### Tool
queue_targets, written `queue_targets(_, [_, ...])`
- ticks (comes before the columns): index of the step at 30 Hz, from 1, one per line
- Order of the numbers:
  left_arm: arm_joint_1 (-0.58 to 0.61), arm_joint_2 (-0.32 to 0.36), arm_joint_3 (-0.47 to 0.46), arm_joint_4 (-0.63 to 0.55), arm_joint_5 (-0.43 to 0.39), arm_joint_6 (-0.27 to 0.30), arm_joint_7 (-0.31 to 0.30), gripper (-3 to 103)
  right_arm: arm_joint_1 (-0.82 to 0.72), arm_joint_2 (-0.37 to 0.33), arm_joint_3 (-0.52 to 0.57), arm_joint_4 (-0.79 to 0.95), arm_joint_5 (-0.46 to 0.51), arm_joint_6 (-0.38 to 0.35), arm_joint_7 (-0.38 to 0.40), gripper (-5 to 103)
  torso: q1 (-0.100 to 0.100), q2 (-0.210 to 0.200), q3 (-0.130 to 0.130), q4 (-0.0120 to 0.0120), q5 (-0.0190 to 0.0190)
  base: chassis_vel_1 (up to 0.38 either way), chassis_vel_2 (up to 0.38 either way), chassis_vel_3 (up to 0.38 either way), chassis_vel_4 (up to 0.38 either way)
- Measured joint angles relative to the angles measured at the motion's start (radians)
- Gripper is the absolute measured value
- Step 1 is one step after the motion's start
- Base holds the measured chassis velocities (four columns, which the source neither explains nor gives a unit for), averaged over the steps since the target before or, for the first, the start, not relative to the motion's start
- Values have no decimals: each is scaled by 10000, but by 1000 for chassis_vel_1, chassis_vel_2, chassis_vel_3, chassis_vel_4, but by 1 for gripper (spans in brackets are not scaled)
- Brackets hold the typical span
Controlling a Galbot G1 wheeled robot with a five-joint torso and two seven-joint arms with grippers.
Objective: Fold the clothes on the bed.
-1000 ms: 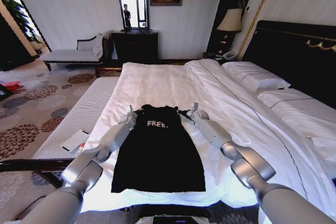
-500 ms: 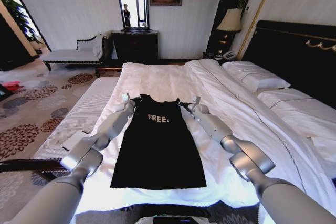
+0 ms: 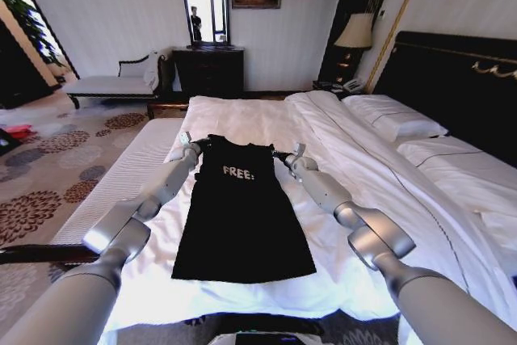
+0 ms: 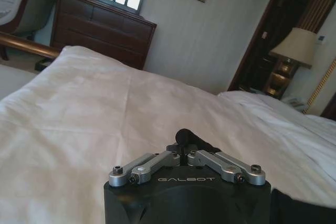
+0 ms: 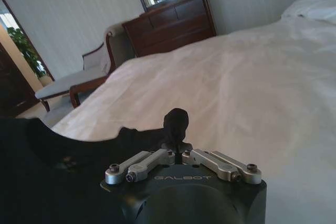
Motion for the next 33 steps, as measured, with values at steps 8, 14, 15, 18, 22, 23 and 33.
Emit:
queue_targets(8, [1022, 663, -320, -1700, 36, -145, -417, 1, -766, -795, 174, 1313, -267, 427, 82, 1, 1, 0, 1, 3, 2, 0, 0, 0, 0])
queue_targets(14, [2199, 1245, -1187, -3934, 192, -285, -983, 1, -1744, -1640, 755, 2786, -655, 691, 167, 1, -2, 2, -2, -3, 3, 0, 0, 0, 0])
queue_targets(15, [2398, 1331, -1357, -4274, 192, -290, -1086, 1, -2016, -1836, 860, 3112, -725, 718, 204, 1, -2, 2, -2, -1, 1, 0, 0, 0, 0])
queue_targets(18, [2841, 1513, -1667, -5027, 188, -291, -1291, 1, -2624, -2221, 1111, 3805, -937, 793, 260, 1, -1, 2, -2, -1, 3, 0, 0, 0, 0])
queue_targets(22, [3621, 1905, -1916, -6350, 142, -290, -1614, 1, -3508, -2815, 1395, 4869, -1322, 970, 295, 1, -2, 2, -2, -3, 6, 0, 0, 0, 0])
queue_targets(23, [3810, 1989, -1943, -6647, 132, -290, -1691, 1, -3622, -2916, 1433, 5052, -1359, 1000, 328, 1, -3, 2, -3, -3, 4, 0, 0, 0, 0])
queue_targets(33, [5704, 3039, -2444, -9264, 146, -433, -2282, 1, -4509, -3765, 1447, 7522, -1420, 1055, 835, 1, -2, 2, -1, 2, 0, 0, 0, 0, 0])
